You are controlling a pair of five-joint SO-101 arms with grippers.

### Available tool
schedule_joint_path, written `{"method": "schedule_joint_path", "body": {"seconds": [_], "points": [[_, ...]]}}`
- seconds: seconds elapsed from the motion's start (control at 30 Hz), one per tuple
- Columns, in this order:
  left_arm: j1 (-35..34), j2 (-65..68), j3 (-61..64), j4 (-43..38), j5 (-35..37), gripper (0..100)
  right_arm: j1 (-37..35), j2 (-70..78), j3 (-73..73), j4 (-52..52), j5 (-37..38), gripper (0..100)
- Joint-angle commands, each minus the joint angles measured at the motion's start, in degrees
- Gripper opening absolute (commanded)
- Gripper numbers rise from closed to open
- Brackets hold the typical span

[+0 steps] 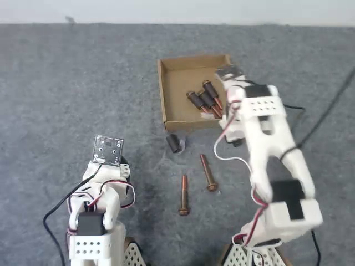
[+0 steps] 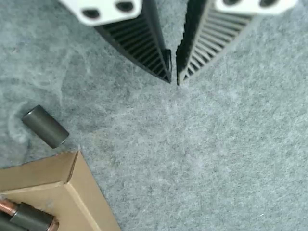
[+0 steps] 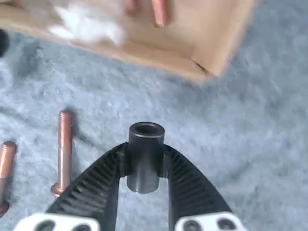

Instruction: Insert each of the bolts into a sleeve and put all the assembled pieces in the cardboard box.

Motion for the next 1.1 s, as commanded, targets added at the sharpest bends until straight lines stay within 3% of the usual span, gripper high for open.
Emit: {"method": "schedule_joint_path", "body": {"seconds": [0.0,0.43,0.73,0.87,1.07], "points": [[-0.3,-0.1,-0.8,-0.9,-0.4,1,2.7,-9.9,4.2,0.7,-1.0,0.6],[-2.1,-0.4,-0.8,-4.1,-0.4,1,18.7,-35.2,34.1,-4.9,-0.8,0.7],[-5.5,-0.2,-0.8,-6.3,-9.1,1,45.1,-40.1,46.2,-17.3,-4.3,0.7],[-1.9,-0.1,-1.1,-6.4,-9.7,1,57.5,-40.1,48.4,-18.2,-5.3,0.7],[3.8,0.1,-1.8,-6.0,-9.7,1,61.9,-40.1,52.2,-19.9,-1.8,0.7]]}}
